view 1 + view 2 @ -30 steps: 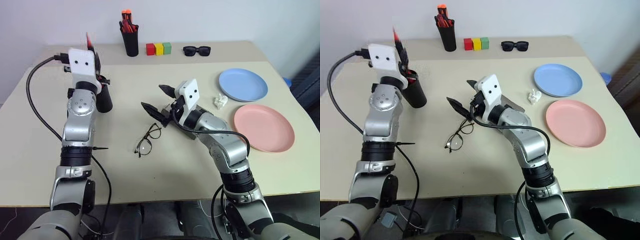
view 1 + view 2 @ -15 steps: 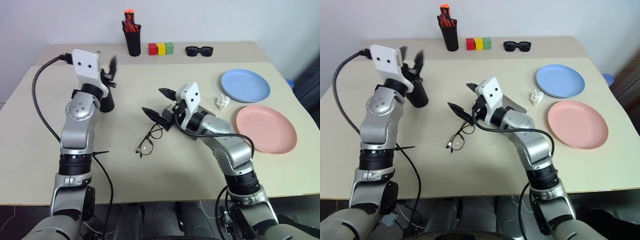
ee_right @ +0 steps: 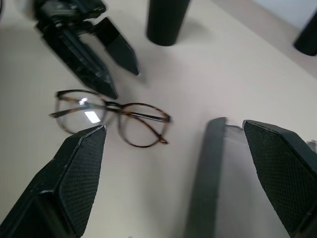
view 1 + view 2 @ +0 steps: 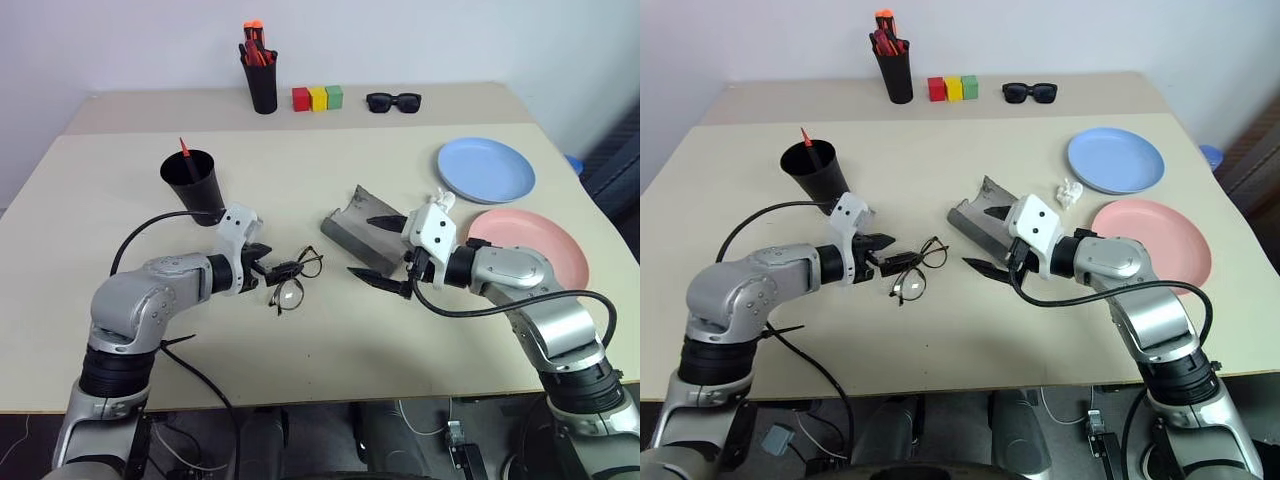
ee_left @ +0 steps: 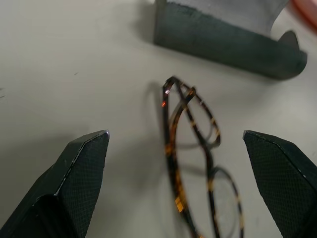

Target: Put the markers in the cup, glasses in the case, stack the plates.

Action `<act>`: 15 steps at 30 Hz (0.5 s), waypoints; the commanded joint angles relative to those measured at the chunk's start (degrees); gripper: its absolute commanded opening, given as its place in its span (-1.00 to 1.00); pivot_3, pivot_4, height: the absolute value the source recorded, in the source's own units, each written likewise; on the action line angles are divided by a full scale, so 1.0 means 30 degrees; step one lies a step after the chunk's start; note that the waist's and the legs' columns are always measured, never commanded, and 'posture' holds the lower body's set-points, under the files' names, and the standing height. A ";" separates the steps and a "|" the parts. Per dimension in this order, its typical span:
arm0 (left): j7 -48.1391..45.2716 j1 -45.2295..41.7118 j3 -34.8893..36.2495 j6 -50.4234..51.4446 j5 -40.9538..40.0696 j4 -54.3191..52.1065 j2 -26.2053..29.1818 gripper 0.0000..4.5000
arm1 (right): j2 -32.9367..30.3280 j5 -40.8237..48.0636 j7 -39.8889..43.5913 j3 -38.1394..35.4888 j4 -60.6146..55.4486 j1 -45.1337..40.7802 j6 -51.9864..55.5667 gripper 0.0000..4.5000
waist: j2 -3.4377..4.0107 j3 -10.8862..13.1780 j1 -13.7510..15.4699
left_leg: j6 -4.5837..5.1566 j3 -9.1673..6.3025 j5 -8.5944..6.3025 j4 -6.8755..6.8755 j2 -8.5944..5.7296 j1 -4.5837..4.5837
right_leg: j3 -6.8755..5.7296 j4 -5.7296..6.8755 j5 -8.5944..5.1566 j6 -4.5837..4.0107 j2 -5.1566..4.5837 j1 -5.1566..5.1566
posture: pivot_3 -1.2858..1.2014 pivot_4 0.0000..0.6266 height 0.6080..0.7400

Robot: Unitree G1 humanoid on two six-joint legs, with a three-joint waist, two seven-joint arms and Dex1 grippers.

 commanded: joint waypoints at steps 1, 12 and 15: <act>-0.0885 -0.0237 -0.0057 -0.0735 0.0090 0.0358 0.0574 0.98 | -0.0095 -0.0065 -0.0125 0.0045 -0.1221 0.0173 -0.0064 1.00 | 0.0000 0.0000 0.0006 | 0.0000 0.0000 0.0000 0.0001 0.0000 0.0000 | 0.0000 0.0000 -0.0009 -0.0016 0.0000 0.0001 | 0.03 -0.52 1.00; -0.3778 0.2057 0.1403 -0.7354 0.2094 0.1690 0.3332 1.00 | 0.1735 -0.3709 -0.1915 0.2939 0.0386 -0.1783 -0.2770 0.77 | 0.0002 0.0003 -0.0166 | -0.0001 0.0017 0.0000 -0.0014 0.0006 0.0001 | 0.0006 -0.0001 -0.0013 -0.0036 -0.0004 -0.0024 | 0.03 -0.52 1.00; -0.4301 0.4030 0.2094 -0.9036 0.2673 0.1184 0.4325 1.00 | 0.1462 -0.5959 -0.0752 0.5075 0.1650 -0.3030 -0.5705 0.17 | 0.0005 0.0004 -0.0117 | -0.0002 0.0019 0.0000 -0.0041 0.0013 0.0003 | 0.0004 0.0000 -0.0020 -0.0050 -0.0003 -0.0034 | 0.03 -0.52 1.00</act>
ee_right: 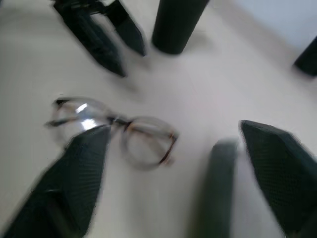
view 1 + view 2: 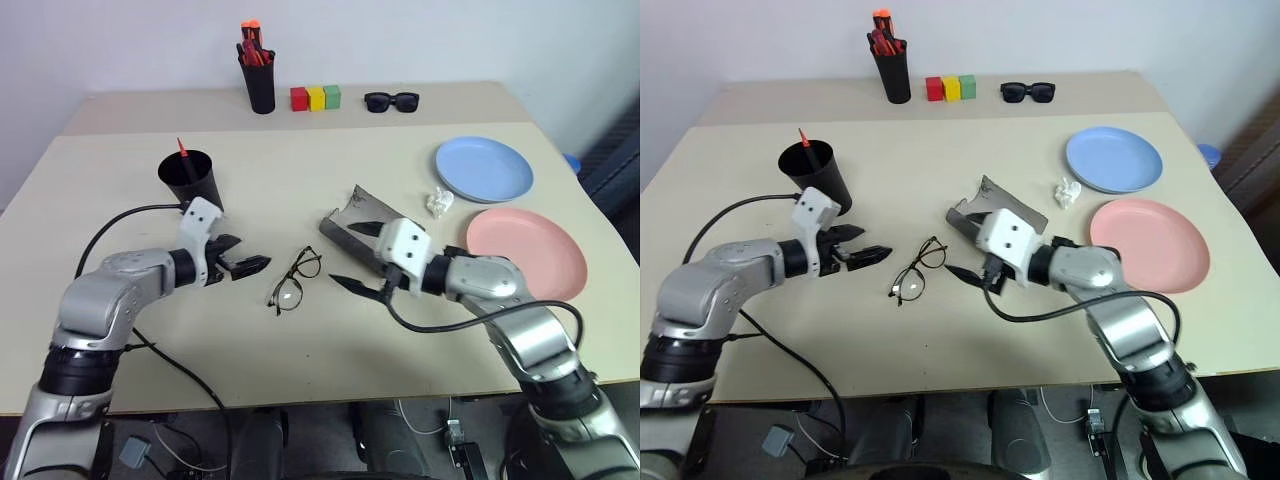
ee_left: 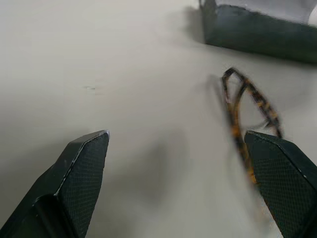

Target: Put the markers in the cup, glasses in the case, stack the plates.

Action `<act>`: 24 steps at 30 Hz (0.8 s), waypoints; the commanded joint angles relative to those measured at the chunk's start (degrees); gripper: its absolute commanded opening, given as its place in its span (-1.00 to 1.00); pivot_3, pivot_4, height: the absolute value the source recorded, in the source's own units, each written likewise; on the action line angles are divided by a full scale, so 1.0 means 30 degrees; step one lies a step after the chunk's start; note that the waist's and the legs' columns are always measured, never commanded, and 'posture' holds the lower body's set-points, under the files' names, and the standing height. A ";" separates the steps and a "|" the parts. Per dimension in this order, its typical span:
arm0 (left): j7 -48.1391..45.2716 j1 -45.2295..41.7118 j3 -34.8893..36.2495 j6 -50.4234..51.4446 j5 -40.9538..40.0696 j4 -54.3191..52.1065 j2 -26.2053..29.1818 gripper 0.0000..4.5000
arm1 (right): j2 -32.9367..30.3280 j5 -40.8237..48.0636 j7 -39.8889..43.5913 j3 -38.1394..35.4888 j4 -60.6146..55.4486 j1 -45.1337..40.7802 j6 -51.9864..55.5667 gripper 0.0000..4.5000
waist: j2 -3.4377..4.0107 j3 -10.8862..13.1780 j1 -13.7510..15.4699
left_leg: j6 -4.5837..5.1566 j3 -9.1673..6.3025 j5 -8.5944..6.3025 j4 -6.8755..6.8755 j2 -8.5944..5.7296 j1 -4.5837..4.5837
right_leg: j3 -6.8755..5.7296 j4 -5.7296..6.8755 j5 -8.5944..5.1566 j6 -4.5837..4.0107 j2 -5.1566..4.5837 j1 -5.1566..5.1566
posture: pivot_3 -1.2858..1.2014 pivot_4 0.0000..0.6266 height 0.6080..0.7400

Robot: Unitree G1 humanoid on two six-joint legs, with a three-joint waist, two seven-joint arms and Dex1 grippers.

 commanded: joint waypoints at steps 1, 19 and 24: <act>-0.0527 0.1429 0.1397 -0.1703 0.0514 -0.0858 0.0823 1.00 | -0.0214 -0.2395 0.1085 0.2009 0.1019 -0.1056 -0.3560 -0.01 | -0.0001 0.0000 0.0103 | 0.0000 0.0000 -0.0001 -0.0002 0.0001 -0.0001 | -0.0001 -0.0006 -0.0001 -0.0001 0.0000 0.0001 | 0.03 -0.52 1.00; 0.0093 0.6648 0.3885 -0.2650 0.0203 -0.4561 0.0721 1.00 | 0.1843 -0.8082 0.1259 0.4929 1.0646 -0.5289 -1.4262 -0.01 | -0.0007 0.0000 0.0136 | 0.0000 0.0004 -0.0001 0.0027 0.0001 0.0003 | -0.0002 0.0001 -0.0004 -0.0012 -0.0008 0.0020 | 0.03 -0.52 1.00; 0.0195 0.6435 0.3657 -0.2716 0.0194 -0.4546 0.0632 1.00 | 0.2229 -0.9266 0.0573 0.4931 1.2102 -0.5839 -1.5403 -0.01 | -0.0007 0.0000 0.0135 | 0.0000 0.0003 0.0000 0.0025 0.0001 0.0005 | -0.0003 0.0004 -0.0003 -0.0012 -0.0005 0.0019 | 0.03 -0.52 1.00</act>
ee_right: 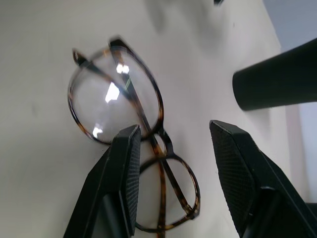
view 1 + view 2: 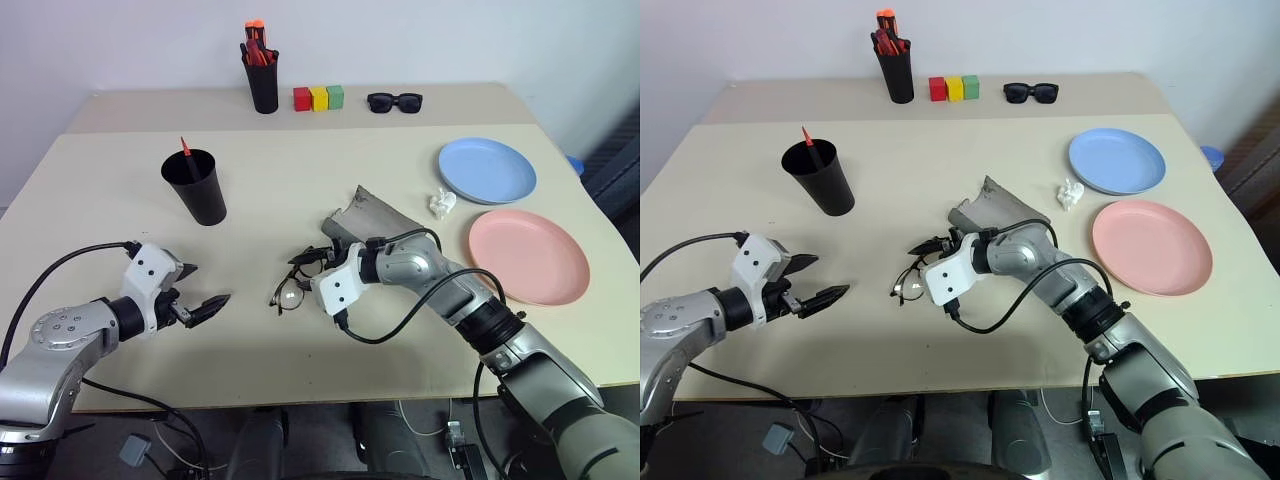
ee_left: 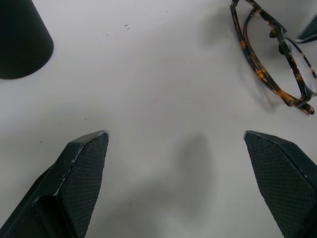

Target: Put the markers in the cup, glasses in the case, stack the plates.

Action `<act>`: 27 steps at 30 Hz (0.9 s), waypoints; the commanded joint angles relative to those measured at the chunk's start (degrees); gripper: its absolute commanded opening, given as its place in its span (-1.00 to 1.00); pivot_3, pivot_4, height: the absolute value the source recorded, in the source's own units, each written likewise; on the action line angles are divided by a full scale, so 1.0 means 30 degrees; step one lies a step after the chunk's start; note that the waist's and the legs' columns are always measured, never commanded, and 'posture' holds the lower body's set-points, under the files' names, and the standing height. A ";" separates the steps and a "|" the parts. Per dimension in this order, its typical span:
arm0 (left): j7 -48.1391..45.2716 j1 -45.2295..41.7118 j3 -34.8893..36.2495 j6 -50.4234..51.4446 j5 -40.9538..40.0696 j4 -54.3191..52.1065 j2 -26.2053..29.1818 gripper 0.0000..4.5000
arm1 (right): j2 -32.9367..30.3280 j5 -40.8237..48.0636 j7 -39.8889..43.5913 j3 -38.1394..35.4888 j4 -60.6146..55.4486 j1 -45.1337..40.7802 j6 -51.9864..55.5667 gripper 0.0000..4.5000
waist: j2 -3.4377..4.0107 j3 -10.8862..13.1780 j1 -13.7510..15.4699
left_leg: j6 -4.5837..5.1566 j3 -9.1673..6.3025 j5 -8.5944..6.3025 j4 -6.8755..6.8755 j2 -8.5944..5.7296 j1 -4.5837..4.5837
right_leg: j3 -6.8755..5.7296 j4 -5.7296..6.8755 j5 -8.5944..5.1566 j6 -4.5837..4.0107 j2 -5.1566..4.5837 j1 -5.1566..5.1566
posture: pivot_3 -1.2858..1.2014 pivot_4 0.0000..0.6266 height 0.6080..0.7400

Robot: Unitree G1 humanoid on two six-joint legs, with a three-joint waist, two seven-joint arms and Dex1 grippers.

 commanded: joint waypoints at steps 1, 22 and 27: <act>0.0034 -0.0317 0.0242 -0.0107 -0.0187 -0.0525 -0.0093 1.00 | 0.0280 -0.0594 -0.0579 -0.0171 0.0374 -0.0562 -0.0901 -0.01 | 0.0000 0.0000 0.0000 | 0.0000 0.0001 0.0000 0.0000 0.0000 0.0000 | 0.0001 0.0000 0.0000 0.0000 0.0001 0.0000 | 0.03 -0.52 1.00; -0.0312 -0.1421 -0.0569 -0.0479 0.0204 0.0606 -0.0179 1.00 | 0.0102 -0.2416 -0.2114 -0.0435 0.1072 -0.1244 -0.1965 -0.01 | 0.0002 0.0001 -0.0038 | 0.0000 -0.0002 0.0000 0.0000 0.0000 0.0010 | 0.0002 0.0013 0.0004 0.0005 0.0004 0.0001 | 0.03 -0.52 1.00; -0.0181 -0.0969 -0.0428 -0.0564 0.0171 0.0350 -0.0359 1.00 | 0.0650 -0.3081 -0.2760 -0.0085 0.1992 -0.1729 -0.2709 -0.01 | 0.0002 0.0001 -0.0039 | 0.0000 -0.0002 0.0000 -0.0001 0.0000 0.0009 | 0.0002 0.0012 0.0005 0.0005 0.0003 0.0002 | 0.03 -0.52 1.00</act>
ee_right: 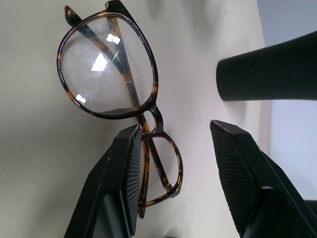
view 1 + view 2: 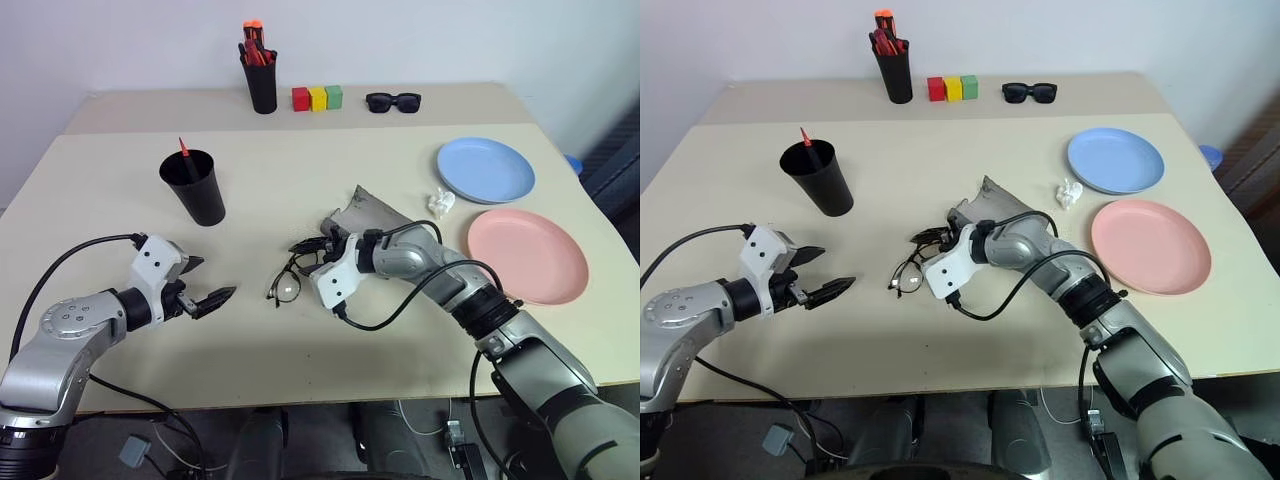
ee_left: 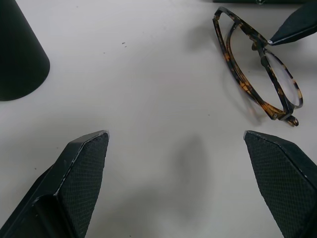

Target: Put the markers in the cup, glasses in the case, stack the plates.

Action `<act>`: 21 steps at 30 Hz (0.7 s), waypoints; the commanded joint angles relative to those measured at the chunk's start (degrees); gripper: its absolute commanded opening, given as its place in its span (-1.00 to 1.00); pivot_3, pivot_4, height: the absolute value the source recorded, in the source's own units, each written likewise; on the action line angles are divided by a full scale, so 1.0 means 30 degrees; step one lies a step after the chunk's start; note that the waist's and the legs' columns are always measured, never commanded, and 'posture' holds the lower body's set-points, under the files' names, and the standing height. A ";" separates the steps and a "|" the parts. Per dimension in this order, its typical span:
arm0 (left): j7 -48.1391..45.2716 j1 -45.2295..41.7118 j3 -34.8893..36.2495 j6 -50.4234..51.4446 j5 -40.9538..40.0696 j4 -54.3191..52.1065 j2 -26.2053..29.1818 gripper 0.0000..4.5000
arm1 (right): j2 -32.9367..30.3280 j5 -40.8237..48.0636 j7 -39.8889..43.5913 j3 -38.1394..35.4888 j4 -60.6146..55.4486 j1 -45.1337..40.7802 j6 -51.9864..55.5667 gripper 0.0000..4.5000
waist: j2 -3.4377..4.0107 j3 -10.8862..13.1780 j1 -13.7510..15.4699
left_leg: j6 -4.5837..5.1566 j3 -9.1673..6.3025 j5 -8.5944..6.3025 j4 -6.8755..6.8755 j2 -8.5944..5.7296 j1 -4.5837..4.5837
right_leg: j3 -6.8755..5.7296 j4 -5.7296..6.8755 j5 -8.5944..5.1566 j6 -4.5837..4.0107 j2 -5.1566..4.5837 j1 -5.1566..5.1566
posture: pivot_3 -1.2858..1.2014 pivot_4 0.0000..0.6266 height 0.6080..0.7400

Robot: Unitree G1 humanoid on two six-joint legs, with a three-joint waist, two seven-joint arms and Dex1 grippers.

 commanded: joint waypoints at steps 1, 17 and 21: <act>0.0078 0.0308 0.0257 -0.0328 0.0066 -0.0526 -0.0114 1.00 | 0.0373 -0.0425 -0.0692 -0.0026 0.0455 -0.0766 -0.0847 -0.01 | 0.0001 0.0000 -0.0015 | 0.0000 0.0001 0.0000 -0.0001 0.0000 0.0002 | 0.0000 0.0001 0.0000 0.0000 0.0000 0.0000 | 0.03 -0.52 1.00; 0.0343 0.0685 0.0308 -0.0451 0.0073 -0.0533 -0.0413 1.00 | 0.0944 -0.1956 -0.2193 0.0433 0.2915 -0.1498 -0.2760 -0.80 | 0.0001 0.0000 -0.0012 | 0.0000 -0.0001 0.0000 -0.0001 0.0000 0.0002 | 0.0000 0.0006 0.0000 -0.0001 0.0001 0.0000 | 0.03 -0.52 1.00; 0.0335 0.0652 0.0219 -0.0507 0.0122 -0.0473 -0.0464 1.00 | 0.0786 -0.2015 -0.2583 0.0225 0.2602 -0.1171 -0.2658 -0.99 | 0.0000 -0.0001 -0.0018 | 0.0000 -0.0001 0.0001 0.0000 0.0000 0.0011 | 0.0001 0.0006 0.0001 -0.0001 0.0001 0.0007 | 0.03 -0.52 1.00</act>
